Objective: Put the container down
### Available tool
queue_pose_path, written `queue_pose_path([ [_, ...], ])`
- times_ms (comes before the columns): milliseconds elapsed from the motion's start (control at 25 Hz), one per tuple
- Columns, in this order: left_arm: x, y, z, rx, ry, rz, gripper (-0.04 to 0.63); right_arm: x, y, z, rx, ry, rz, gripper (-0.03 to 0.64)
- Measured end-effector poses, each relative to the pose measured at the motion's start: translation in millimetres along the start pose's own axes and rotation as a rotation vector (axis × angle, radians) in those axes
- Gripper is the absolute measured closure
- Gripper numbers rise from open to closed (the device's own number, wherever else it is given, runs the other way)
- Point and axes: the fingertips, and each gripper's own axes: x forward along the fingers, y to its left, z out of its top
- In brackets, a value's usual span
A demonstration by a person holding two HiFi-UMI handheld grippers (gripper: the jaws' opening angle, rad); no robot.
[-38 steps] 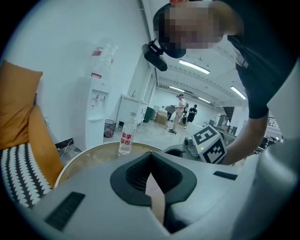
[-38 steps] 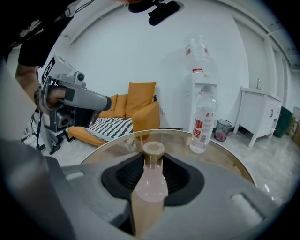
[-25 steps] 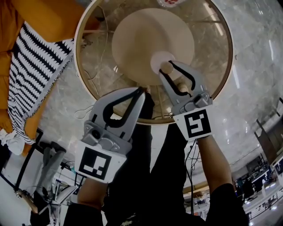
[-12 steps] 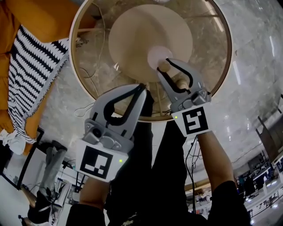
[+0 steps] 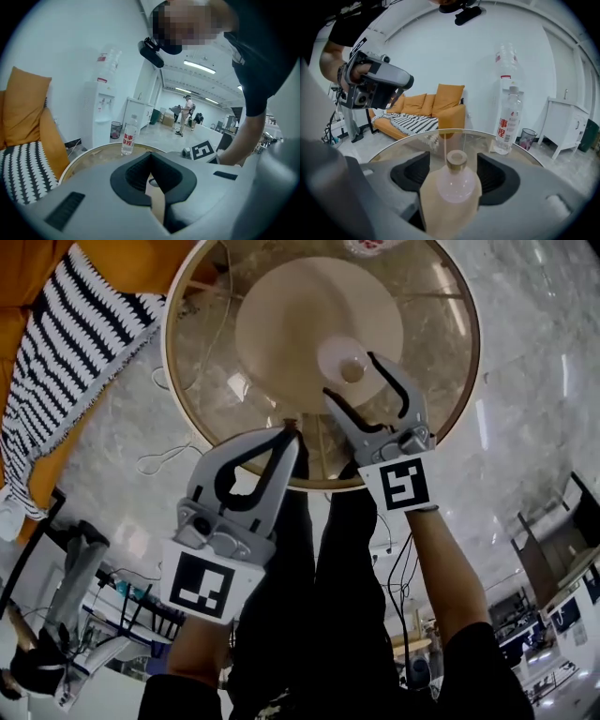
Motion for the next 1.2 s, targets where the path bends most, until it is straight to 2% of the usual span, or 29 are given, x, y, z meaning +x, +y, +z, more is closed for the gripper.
queue_pose_path([
  [160,-34.0,-10.5,11.5,-0.016,-0.022,0.077,0.594,-25.5,12.0,30.1,-0.009,-0.001,0.040,0.305],
  [240,-49.0,-22.0,23.1,-0.023,-0.039,0.116,0.594,-47.8,20.6,53.6,0.011,-0.038,0.050,0.309],
  [400,-73.2,-67.2,57.2,-0.041,-0.080,0.147,0.594,-113.7,24.8,116.8,0.178,-0.175,0.038,0.362],
  [480,-93.7,-96.2,73.2,-0.053,-0.086,0.175,0.594,-155.5,30.8,154.0,0.224,-0.247,0.061,0.388],
  [640,-118.8,-131.9,133.4,-0.018,-0.160,0.261,0.594,-233.9,27.5,217.0,0.199,-0.337,0.119,0.479],
  [760,-132.1,-168.3,191.5,0.051,-0.209,0.280,0.594,-290.2,19.7,251.7,0.171,-0.372,0.168,0.512],
  [920,-156.5,-218.8,233.9,0.114,-0.230,0.301,0.594,-352.4,8.2,290.2,0.079,-0.429,0.174,0.620],
  [1000,-169.7,-235.8,242.5,0.102,-0.236,0.320,0.594,-377.4,8.5,305.4,0.063,-0.462,0.180,0.620],
  [1080,-182.1,-252.2,252.5,0.066,-0.270,0.338,0.594,-402.1,14.7,317.7,0.096,-0.492,0.225,0.621],
  [1200,-192.6,-285.7,267.4,0.086,-0.285,0.350,0.594,-442.7,26.3,329.2,0.103,-0.521,0.272,0.621],
])
